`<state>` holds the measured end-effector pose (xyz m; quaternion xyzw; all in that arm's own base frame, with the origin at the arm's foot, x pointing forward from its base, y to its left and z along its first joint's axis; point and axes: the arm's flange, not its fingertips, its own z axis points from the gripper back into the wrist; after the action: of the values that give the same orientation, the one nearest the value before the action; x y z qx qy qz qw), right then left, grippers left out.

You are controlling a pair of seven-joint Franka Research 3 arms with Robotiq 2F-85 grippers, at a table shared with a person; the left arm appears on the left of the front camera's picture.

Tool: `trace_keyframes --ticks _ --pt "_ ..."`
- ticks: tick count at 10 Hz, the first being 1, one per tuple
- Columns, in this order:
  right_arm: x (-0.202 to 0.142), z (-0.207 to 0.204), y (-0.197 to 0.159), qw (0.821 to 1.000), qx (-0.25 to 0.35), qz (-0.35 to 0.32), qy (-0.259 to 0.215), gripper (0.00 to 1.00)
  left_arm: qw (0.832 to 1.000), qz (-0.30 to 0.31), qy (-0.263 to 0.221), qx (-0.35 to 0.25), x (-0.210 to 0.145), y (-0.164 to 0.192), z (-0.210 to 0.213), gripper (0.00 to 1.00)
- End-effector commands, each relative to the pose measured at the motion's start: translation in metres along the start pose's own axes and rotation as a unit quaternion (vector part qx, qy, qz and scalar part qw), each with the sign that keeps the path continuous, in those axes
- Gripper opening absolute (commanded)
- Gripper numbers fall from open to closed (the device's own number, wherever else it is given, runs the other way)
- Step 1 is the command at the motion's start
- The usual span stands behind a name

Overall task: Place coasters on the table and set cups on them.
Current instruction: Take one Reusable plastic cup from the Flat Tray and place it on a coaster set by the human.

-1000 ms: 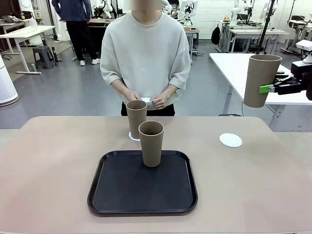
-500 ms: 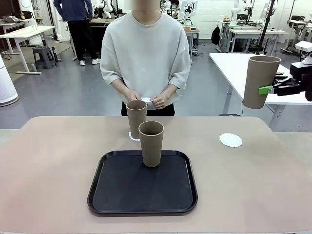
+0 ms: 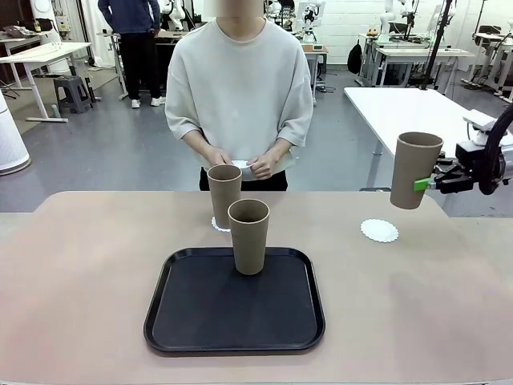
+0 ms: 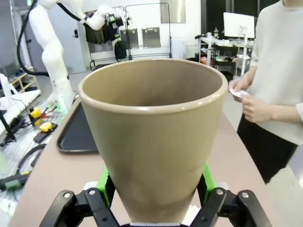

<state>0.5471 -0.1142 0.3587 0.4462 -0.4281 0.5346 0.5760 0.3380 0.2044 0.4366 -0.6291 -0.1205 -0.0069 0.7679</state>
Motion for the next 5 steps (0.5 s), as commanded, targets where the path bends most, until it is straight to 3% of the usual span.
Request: trace_keyframes --ticks 1,5 --pt "-0.005 0.002 -0.021 1.0 -0.004 0.016 0.0 0.83 1.0 -0.002 -0.006 0.005 0.0 -0.001 0.0 1.0" --pt "-0.031 -0.01 -0.043 1.0 -0.019 0.002 -0.008 0.83 1.0 -0.002 -0.006 0.005 0.0 -0.001 0.0 1.0"
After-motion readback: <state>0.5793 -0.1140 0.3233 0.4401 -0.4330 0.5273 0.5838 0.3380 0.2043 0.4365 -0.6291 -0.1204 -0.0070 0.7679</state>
